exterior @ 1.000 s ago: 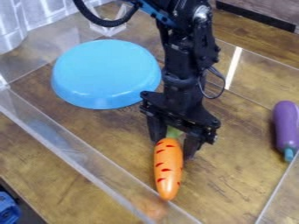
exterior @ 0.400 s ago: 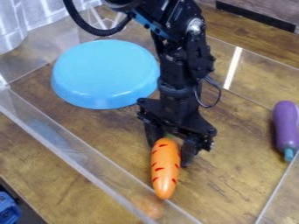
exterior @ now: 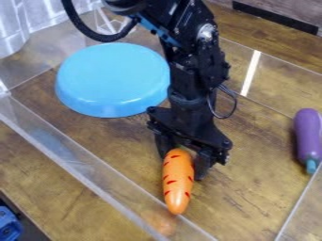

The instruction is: Move the carrot to the right side

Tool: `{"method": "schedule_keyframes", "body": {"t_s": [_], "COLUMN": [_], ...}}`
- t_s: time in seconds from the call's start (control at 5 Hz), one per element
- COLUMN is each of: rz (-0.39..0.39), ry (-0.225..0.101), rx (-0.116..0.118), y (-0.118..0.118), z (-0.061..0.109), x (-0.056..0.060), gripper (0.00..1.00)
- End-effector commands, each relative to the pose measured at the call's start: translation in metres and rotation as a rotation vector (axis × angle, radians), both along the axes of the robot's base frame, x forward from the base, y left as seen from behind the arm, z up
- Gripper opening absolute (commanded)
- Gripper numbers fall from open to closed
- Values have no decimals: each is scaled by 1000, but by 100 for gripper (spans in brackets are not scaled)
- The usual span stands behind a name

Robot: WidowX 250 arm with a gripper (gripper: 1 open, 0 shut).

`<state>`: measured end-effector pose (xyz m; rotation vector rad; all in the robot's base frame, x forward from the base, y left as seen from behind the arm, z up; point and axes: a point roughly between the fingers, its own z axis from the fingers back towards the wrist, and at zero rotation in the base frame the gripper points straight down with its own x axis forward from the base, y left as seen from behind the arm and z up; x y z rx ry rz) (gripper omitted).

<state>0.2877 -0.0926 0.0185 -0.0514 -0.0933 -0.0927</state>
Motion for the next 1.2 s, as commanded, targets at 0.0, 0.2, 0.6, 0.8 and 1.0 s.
{"method": "schedule_keyframes", "body": {"t_s": [0.0,0.2,0.6,0.8,1.0], "rz": [-45,-56,-85,-98,-112], "ry": [-8,-7,-2,-3,-4], "rx": [-14,-18,-24,-26,-31], "y": [-13,-15,-18,-20,-22], "z": [5,6,6,7,8], "x": [-8,-13,-24,-29,-33], "gripper": [0,0,0,0,0]}}
